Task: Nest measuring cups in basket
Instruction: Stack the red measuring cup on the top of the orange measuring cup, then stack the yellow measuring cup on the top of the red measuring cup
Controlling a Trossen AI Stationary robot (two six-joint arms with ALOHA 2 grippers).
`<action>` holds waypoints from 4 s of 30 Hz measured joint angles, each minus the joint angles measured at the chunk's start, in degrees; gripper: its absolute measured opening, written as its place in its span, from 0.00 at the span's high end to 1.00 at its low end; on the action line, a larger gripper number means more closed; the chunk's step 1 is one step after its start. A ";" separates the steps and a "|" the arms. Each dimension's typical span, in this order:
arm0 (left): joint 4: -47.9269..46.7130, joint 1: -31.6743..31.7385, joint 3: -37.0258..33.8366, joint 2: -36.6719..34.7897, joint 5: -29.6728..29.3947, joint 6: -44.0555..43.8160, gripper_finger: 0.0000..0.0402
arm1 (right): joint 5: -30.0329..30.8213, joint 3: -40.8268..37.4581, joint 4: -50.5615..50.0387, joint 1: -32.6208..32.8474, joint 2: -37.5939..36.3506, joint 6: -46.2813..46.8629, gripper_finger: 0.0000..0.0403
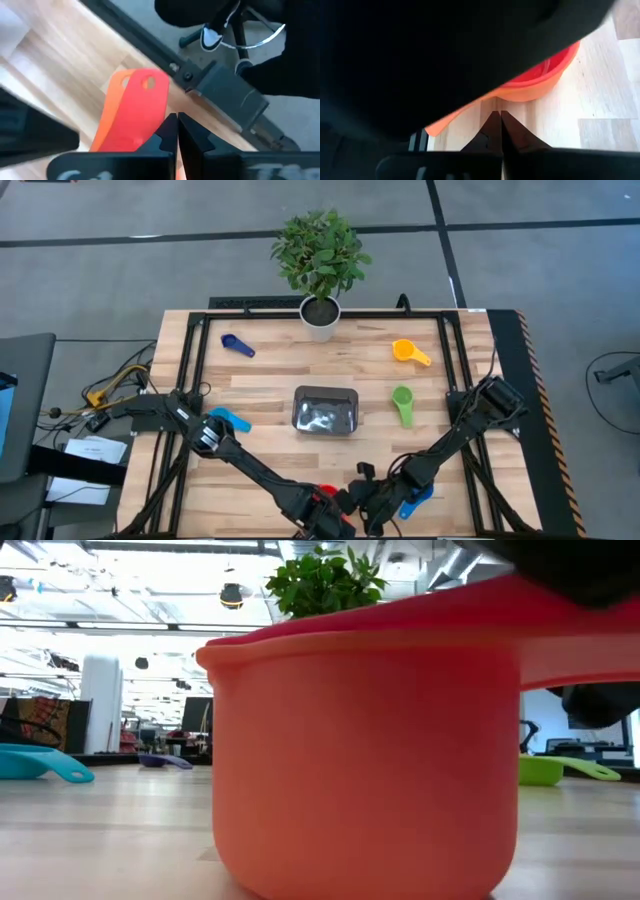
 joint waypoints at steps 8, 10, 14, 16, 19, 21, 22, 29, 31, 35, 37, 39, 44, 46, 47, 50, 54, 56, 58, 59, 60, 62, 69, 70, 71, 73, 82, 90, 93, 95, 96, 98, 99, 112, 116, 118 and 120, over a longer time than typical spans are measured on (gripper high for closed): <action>-0.03 0.14 -0.07 0.07 -3.02 0.41 1.00 | -0.97 0.02 1.81 -0.01 0.68 -0.41 0.98; -0.13 0.15 -0.07 0.07 -3.97 0.35 1.00 | -0.95 0.02 1.95 -0.11 0.68 -0.59 0.99; -0.11 0.00 -0.07 0.07 -6.45 -0.08 1.00 | -1.25 0.02 3.42 -0.15 0.68 -1.57 0.97; -0.20 -0.26 -0.07 0.07 -6.89 -0.22 1.00 | -1.25 0.02 2.96 -0.38 0.68 -1.57 0.97; -1.13 -0.29 -0.07 0.06 -7.60 -0.31 1.00 | -1.25 0.07 1.78 -0.80 0.46 -1.55 0.97; -2.44 -0.55 -0.07 -0.09 -9.75 -0.82 1.00 | -0.96 0.07 1.00 -0.89 -0.06 -1.56 0.97; -2.55 -0.60 -0.07 -0.31 -10.77 -1.19 1.00 | -0.31 0.04 0.57 -0.90 -0.47 -1.61 0.96; -5.05 -0.36 1.45 -1.14 -12.67 -0.70 1.00 | 4.61 -0.02 -9.10 -1.76 -5.76 -1.46 0.87; -5.92 -0.07 1.51 -1.18 -12.60 -1.00 1.00 | 6.97 -0.02 -12.79 -1.99 -7.31 -0.89 0.85; -9.97 0.72 1.51 -1.18 -12.65 -3.23 1.00 | 13.44 -0.02 -23.50 -1.28 -12.20 1.54 0.84; -10.27 0.95 1.51 -1.27 -13.23 -4.04 1.00 | 17.13 -0.02 -30.22 -0.70 -14.85 3.44 0.84; -10.32 1.31 1.51 -1.62 -13.15 -4.30 1.00 | 20.90 -0.02 -37.27 -0.49 -17.92 5.69 0.84; -10.01 1.63 1.51 -3.91 -13.07 -5.53 1.00 | 24.34 -0.37 -50.68 -2.18 -24.79 11.38 0.84; -10.14 1.61 1.51 -4.50 -13.08 -5.57 1.00 | 24.32 -1.63 -52.24 -3.08 -27.53 11.93 0.84; -10.31 1.61 1.51 -4.70 -13.13 -5.52 1.00 | 24.32 -2.50 -52.80 -3.81 -29.03 11.92 0.84; -11.03 1.63 1.51 -5.61 -14.52 -5.99 1.00 | 24.15 -4.86 -56.27 -7.47 -33.22 12.02 0.83; -10.45 2.22 1.51 -6.86 -14.32 -6.86 1.00 | 24.17 -8.93 -61.20 -16.14 -39.70 11.60 0.81; -9.48 2.77 1.51 -6.93 -12.89 -6.45 1.00 | 24.06 -11.07 -61.79 -21.62 -42.79 9.64 0.78; -8.80 3.31 1.51 -6.93 -12.84 -6.13 1.00 | 22.79 -13.15 -61.77 -27.63 -45.63 6.33 0.74; -8.91 3.64 1.51 -6.93 -12.88 -5.81 1.00 | 21.64 -13.91 -61.58 -30.76 -46.73 4.31 0.72; -9.26 4.02 1.51 -6.95 -12.88 -5.61 1.00 | 20.53 -14.76 -60.98 -33.80 -47.76 2.18 0.70; -9.61 4.98 1.51 -6.95 -12.77 -5.61 1.00 | 18.17 -16.17 -59.49 -39.94 -49.38 -2.34 0.65; -11.60 9.03 0.55 -9.71 -12.83 -4.73 1.00 | 13.55 -16.70 -53.86 -60.07 -48.82 -15.76 0.54; -11.59 9.76 -0.12 -10.88 -12.78 -4.73 1.00 | 12.54 -16.72 -52.75 -62.81 -48.16 -17.39 0.54; -11.60 10.43 -0.82 -12.22 -12.75 -4.80 1.00 | 11.43 -16.72 -51.49 -65.51 -47.44 -19.08 0.54; -10.37 11.69 -3.43 -15.19 -12.75 -5.25 1.00 | 8.41 -16.72 -49.05 -70.16 -45.50 -22.14 0.55; 16.04 13.98 -36.12 -35.52 -12.71 -9.35 1.00 | 5.87 -16.70 -44.72 -83.52 -36.49 -33.58 0.59; 57.75 13.24 -68.78 -51.25 -19.25 -18.15 1.00 | 2.07 -16.68 -41.21 -89.56 -29.66 -39.86 0.58; 66.58 13.15 -75.68 -52.68 -26.00 -26.01 1.00 | -0.84 -16.68 -39.83 -90.89 -27.12 -41.91 0.58; 69.32 13.23 -78.23 -52.76 -29.51 -28.83 1.00 | -1.47 -16.68 -38.97 -91.63 -25.57 -42.54 0.59; 69.48 13.24 -78.88 -52.76 -30.66 -29.26 1.00 | -1.49 -16.68 -38.42 -91.80 -24.77 -42.61 0.59; 69.35 13.18 -79.45 -52.59 -31.20 -29.36 1.00 | -1.86 -16.68 -37.62 -92.22 -23.43 -43.25 0.60; 69.23 13.17 -79.72 -52.58 -31.42 -29.48 0.99 | -2.30 -16.67 -37.30 -92.45 -22.90 -43.69 0.60; 69.48 13.51 -79.24 -52.50 -33.07 -28.31 0.87 | -6.26 -16.63 -36.97 -92.01 -22.10 -43.32 0.67; 69.51 13.77 -79.23 -52.50 -35.40 -28.18 0.82 | -7.53 -16.63 -36.87 -90.56 -25.74 -42.10 0.68; 69.51 14.01 -79.23 -52.48 -35.64 -28.21 0.80 | -9.85 -16.63 -36.83 -89.96 -27.35 -41.67 0.68; 69.53 14.29 -79.25 -52.48 -35.66 -28.23 0.77 | -11.25 -16.61 -36.35 -89.43 -28.09 -40.47 0.68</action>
